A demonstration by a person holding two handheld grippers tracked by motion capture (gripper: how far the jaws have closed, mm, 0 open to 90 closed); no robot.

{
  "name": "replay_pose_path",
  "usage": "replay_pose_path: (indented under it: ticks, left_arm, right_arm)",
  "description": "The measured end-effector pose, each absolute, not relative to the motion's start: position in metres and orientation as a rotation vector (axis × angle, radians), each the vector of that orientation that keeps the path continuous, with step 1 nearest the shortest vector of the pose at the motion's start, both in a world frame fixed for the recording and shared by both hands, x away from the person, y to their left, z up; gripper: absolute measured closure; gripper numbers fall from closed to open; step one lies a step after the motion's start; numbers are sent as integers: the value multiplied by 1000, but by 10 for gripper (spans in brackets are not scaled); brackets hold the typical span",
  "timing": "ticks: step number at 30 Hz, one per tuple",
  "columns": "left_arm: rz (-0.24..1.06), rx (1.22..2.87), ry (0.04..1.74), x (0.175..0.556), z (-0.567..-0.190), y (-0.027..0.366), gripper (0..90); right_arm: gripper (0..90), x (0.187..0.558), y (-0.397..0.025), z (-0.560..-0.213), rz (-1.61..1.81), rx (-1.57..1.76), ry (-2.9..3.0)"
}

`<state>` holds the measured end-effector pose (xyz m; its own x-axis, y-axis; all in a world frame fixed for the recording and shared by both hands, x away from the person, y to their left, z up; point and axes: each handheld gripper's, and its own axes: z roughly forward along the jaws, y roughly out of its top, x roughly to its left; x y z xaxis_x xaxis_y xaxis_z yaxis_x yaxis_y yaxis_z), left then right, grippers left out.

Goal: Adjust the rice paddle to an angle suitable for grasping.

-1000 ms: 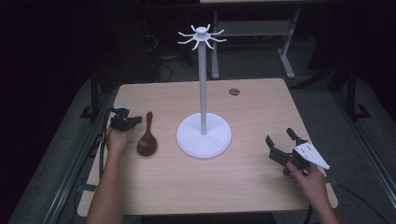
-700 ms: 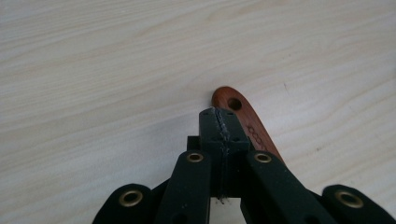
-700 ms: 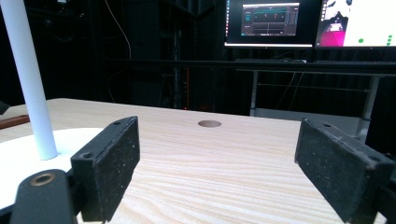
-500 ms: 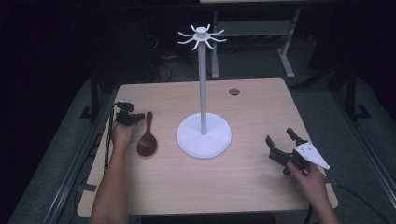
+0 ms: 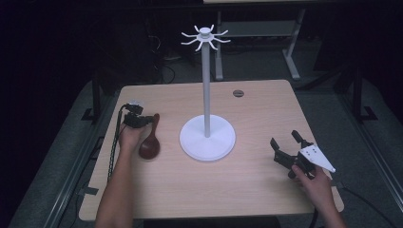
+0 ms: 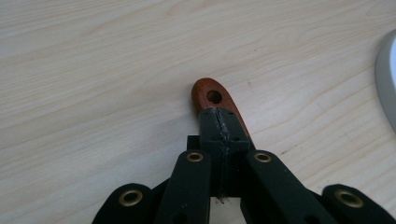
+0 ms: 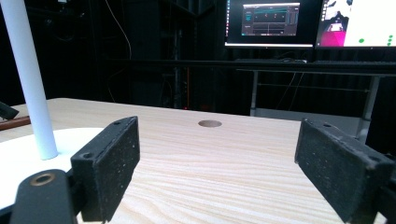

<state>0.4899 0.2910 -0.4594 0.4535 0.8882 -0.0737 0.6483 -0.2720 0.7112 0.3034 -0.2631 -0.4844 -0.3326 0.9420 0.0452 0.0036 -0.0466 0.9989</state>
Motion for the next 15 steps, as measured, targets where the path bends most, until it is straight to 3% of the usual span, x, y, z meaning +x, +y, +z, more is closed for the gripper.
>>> replay_pose_path:
  ticks: [15]
  left_arm:
    - [400,2021,1255,489,-462,275,900]
  right_arm:
    - [133,304,-263,-484,1491,1056,1430]
